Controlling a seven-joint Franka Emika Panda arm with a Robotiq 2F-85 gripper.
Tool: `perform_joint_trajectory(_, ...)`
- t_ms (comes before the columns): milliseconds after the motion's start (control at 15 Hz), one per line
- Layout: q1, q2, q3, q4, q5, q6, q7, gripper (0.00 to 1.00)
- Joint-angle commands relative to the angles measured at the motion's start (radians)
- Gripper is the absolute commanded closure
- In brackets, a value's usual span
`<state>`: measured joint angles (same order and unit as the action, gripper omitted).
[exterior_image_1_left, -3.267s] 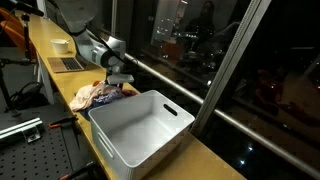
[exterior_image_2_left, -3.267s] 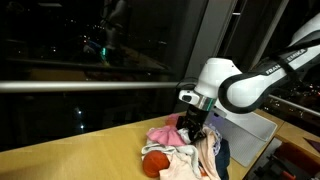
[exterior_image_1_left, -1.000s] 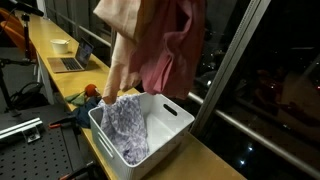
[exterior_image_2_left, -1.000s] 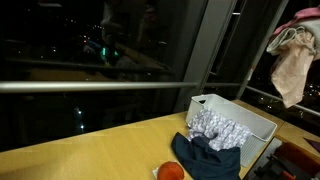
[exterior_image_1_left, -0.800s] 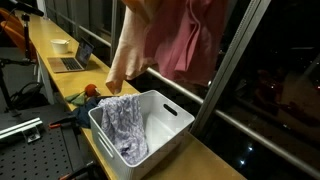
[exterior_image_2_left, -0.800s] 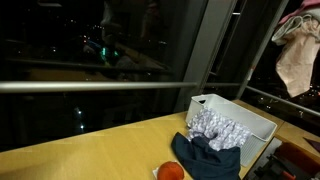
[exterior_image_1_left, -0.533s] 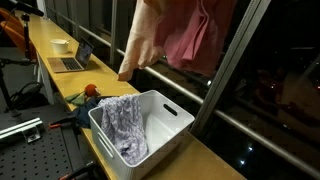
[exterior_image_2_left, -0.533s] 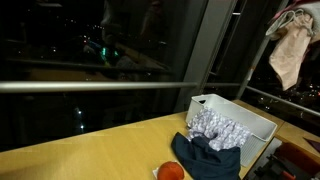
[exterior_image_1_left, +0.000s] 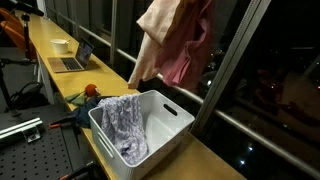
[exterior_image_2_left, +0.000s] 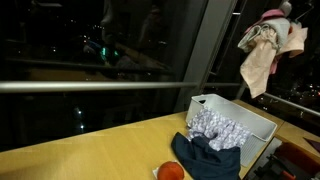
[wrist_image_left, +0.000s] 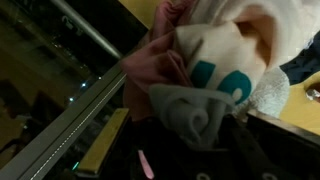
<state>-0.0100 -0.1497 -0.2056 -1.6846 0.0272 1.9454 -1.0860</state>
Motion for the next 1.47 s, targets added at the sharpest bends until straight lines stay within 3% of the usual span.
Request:
perform_joint_trajectory(0, -0.024, 0.059, 0.022, -0.012, 0.048, -0.013, 0.023, 0.94)
perform_joint_trajectory(267, -0.047, 0.063, 0.023, -0.1, 0.069, 0.002, 0.028, 0.94)
perform_joint_trajectory(333, -0.051, 0.061, 0.026, -0.118, 0.07, 0.0, 0.037, 0.89)
perform_joint_trajectory(400, -0.052, 0.057, 0.029, -0.132, 0.067, -0.005, 0.046, 0.52)
perform_joint_trajectory(533, -0.049, 0.037, 0.038, -0.171, 0.058, 0.003, 0.06, 0.5)
perform_joint_trajectory(1000, -0.013, -0.128, 0.093, -0.367, 0.034, 0.121, 0.07, 0.02)
perform_joint_trajectory(1400, 0.107, -0.14, 0.233, -0.586, -0.034, 0.347, 0.091, 0.0)
